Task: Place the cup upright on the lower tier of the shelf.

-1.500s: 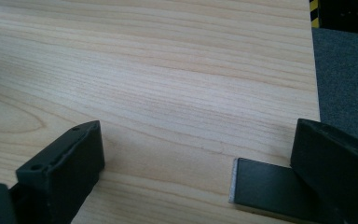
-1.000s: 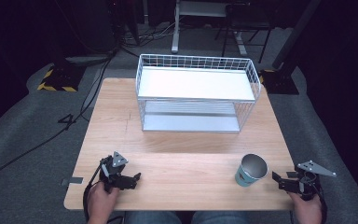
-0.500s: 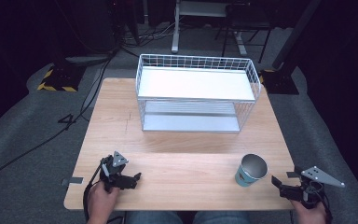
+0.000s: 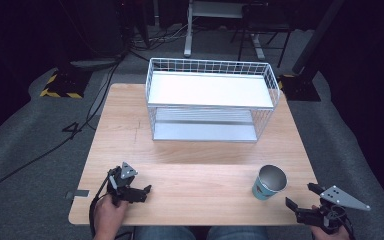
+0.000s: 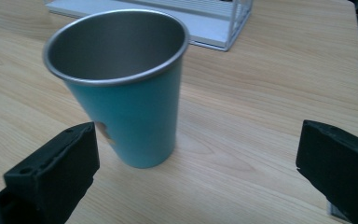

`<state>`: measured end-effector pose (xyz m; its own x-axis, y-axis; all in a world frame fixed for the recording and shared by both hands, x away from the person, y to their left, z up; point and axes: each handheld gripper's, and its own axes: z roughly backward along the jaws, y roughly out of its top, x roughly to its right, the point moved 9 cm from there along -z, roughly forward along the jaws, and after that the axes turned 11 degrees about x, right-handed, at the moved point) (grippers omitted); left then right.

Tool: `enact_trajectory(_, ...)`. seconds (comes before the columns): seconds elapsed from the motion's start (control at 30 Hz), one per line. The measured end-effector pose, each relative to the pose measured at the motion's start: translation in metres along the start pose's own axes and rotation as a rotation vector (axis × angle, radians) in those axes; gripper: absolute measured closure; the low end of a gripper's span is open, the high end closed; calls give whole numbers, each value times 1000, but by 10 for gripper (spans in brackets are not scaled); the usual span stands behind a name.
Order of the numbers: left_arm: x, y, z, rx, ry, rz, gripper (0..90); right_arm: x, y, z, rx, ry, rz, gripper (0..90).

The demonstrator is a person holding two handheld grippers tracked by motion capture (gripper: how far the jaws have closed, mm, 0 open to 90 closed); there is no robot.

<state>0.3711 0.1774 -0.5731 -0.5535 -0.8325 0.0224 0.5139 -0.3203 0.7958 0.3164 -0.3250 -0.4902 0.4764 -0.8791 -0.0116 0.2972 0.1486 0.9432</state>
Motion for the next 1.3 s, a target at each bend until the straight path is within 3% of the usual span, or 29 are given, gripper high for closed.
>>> enact_trajectory(0.07,0,0,0,0,0,0,0,-3,1,-1,2,8,-1,0)
enact_trajectory(0.23,0,0,0,0,0,0,0,-24,7,-5,14,89,31,0)
enact_trajectory(0.37,0,0,0,0,0,0,0,-32,7,-12,16,117,10,0)
enact_trajectory(0.6,0,0,0,0,0,0,0,-36,5,-23,13,112,1,0)
enact_trajectory(0.67,0,0,0,0,0,0,0,-38,4,-27,21,136,-18,15)
enact_trajectory(0.9,0,0,0,0,0,0,0,-31,-6,-44,-1,116,-60,17)
enact_trajectory(1.03,0,0,0,0,0,0,0,-33,-13,-53,-24,129,-57,17)
enact_trajectory(1.17,0,0,0,0,0,0,0,-34,-16,-60,-14,127,-81,20)
enact_trajectory(1.3,0,0,0,0,0,0,0,-36,-20,-66,-19,128,-74,56)
